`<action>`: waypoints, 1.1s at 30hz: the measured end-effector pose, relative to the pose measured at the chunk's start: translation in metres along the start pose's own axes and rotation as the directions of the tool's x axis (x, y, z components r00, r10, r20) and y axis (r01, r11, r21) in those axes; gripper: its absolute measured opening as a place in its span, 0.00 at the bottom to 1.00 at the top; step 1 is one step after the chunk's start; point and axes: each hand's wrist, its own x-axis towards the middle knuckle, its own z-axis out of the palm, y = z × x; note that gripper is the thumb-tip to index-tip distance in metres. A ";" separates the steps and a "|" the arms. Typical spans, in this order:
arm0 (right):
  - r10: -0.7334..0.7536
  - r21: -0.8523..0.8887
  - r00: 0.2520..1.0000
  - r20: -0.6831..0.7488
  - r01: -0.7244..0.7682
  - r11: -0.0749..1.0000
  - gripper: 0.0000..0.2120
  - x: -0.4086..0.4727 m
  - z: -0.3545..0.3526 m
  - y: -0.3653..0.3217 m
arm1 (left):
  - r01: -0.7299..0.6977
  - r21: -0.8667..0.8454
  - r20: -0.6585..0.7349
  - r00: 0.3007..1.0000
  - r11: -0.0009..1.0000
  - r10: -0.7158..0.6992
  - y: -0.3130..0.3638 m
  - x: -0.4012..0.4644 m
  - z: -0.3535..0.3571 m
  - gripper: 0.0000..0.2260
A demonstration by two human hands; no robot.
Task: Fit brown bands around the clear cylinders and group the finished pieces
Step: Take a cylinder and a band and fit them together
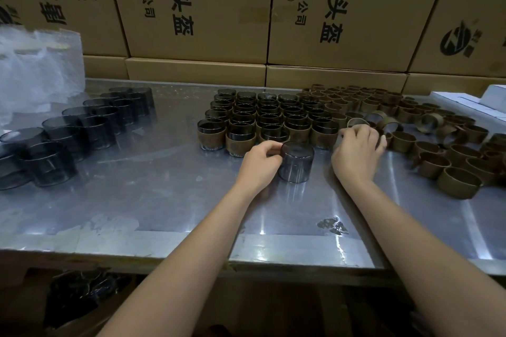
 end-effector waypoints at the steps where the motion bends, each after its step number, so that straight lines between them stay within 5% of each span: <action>1: -0.008 0.051 0.999 -0.047 0.010 0.999 0.18 -0.003 -0.003 0.000 | -0.001 -0.009 -0.003 1.000 1.000 0.001 0.000 0.000 0.000 0.16; 8: -0.150 0.302 0.935 -0.321 0.251 0.920 0.15 -0.021 -0.022 -0.014 | -0.049 -0.032 -0.021 0.999 0.998 0.048 0.002 -0.002 -0.001 0.12; 12: -0.140 0.586 0.903 -0.405 0.374 0.719 0.12 -0.026 -0.030 -0.024 | -0.071 -0.077 -0.032 0.997 0.994 0.069 0.005 -0.002 -0.003 0.12; 22: -0.228 0.780 0.973 -0.033 0.167 0.602 0.17 -0.033 -0.034 -0.026 | -0.212 -0.267 -0.017 0.976 0.940 0.215 0.014 -0.013 -0.001 0.14; 27: -0.284 0.769 0.958 0.037 0.154 0.621 0.19 -0.037 -0.033 -0.030 | -0.232 -0.174 0.117 0.960 0.957 0.254 0.014 -0.016 0.002 0.26; 33: -0.253 0.801 0.956 0.151 0.032 0.598 0.12 -0.034 -0.023 -0.028 | -0.153 -0.088 0.178 0.970 0.984 0.167 0.010 -0.014 0.003 0.22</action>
